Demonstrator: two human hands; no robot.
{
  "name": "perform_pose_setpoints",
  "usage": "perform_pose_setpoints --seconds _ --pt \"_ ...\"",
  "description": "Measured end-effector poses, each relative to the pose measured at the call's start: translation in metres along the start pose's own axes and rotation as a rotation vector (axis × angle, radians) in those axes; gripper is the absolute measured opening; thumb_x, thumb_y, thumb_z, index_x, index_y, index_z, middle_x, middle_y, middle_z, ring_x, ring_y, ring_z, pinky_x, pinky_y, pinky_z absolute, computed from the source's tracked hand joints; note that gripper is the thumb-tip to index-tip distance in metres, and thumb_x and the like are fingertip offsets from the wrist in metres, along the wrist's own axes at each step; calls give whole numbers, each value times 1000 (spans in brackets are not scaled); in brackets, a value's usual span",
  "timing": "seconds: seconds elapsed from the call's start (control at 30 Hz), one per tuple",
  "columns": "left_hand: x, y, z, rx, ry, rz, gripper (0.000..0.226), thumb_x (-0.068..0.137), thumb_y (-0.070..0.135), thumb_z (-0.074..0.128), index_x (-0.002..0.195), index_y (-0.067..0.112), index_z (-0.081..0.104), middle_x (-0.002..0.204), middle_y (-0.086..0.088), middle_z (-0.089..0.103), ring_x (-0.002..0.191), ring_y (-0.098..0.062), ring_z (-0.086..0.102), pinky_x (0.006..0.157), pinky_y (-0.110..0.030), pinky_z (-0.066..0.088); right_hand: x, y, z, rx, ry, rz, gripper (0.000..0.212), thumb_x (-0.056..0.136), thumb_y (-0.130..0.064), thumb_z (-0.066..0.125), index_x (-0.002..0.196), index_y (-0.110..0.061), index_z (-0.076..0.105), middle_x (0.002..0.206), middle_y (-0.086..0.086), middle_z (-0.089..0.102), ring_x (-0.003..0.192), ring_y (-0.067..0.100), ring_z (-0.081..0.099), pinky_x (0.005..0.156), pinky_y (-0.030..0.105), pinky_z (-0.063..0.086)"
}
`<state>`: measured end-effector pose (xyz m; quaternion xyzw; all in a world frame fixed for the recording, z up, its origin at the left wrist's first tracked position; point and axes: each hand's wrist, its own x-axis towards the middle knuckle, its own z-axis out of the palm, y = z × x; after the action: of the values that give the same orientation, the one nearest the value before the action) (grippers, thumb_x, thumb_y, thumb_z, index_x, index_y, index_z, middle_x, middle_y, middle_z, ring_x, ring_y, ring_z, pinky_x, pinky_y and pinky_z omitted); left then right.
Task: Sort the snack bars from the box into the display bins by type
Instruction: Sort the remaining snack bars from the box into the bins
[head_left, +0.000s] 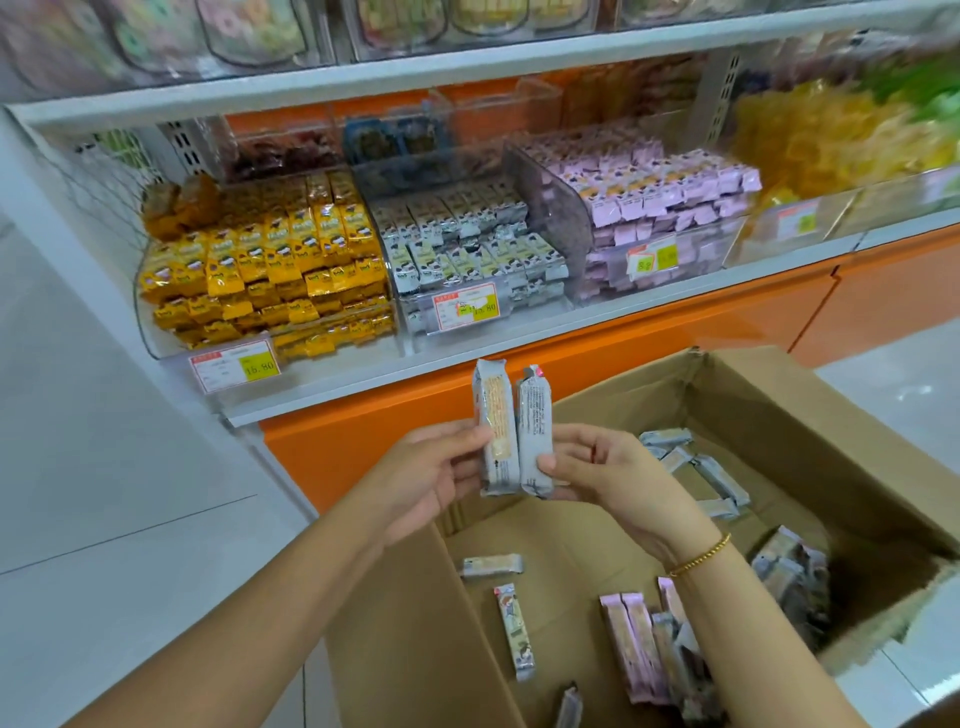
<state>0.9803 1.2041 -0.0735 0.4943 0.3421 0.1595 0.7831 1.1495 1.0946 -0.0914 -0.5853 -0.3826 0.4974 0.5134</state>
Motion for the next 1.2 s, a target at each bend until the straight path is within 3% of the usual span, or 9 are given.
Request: perform_pose_setpoints --seconds 0.07,0.13,0.3,0.43,0.57,0.77,1.07,1.13,1.2 --pt "-1 2 0 32 -7 2 34 80 17 62 110 2 63 104 -14 71 87 -21 70 69 -26 58 -5 0 4 49 41 15 25 84 -7 66 107 -1 59 95 9 74 86 22 71 77 30 58" --pt "0 3 1 35 -14 -4 42 74 20 66 111 2 63 107 -16 70 89 -23 68 71 -29 58 -7 -4 9 42 79 0 23 83 -7 68 97 -1 51 85 4 74 79 19 72 71 29 59" --pt "-4 6 3 -49 -63 -25 48 74 16 65 120 3 59 112 -16 69 99 -27 67 79 -33 58 -8 -14 18 -132 156 -119 36 76 -15 77 88 -4 45 61 -8 67 56 4 61 51 18 51" --pt "-6 3 6 26 36 12 47 77 11 68 122 3 55 106 -15 71 96 -27 69 76 -32 59 -9 -13 26 -177 220 -195 57 64 -39 79 97 -2 50 69 6 62 55 12 52 45 20 45" --pt "-7 -1 10 201 113 41 30 89 12 61 119 10 57 103 -10 72 91 -23 70 74 -29 58 -6 -8 31 -197 235 -184 56 61 -46 75 98 -10 54 75 8 69 60 18 58 47 22 47" --pt "-9 7 5 56 -37 -12 26 92 6 54 117 6 60 111 -14 69 101 -27 67 79 -34 58 -3 -5 26 -115 271 -132 48 64 -39 75 98 -10 57 73 2 69 56 5 60 49 20 47" --pt "0 5 8 69 162 40 37 77 18 70 111 6 64 102 -8 73 91 -22 71 77 -32 59 1 -4 21 -150 232 -205 38 75 -33 70 107 -15 63 83 -1 74 68 10 66 54 18 49" --pt "2 7 7 51 195 43 32 80 16 69 110 7 65 101 -8 73 90 -22 71 77 -33 59 2 -3 22 -203 252 -231 29 82 -26 70 110 -20 65 88 -5 72 73 5 65 59 19 49" --pt "5 10 8 -4 237 63 29 82 15 69 110 8 64 99 -8 74 87 -21 72 71 -31 60 5 -6 29 -363 283 -297 37 79 -33 73 114 -28 63 101 -16 64 86 -2 59 70 16 50"
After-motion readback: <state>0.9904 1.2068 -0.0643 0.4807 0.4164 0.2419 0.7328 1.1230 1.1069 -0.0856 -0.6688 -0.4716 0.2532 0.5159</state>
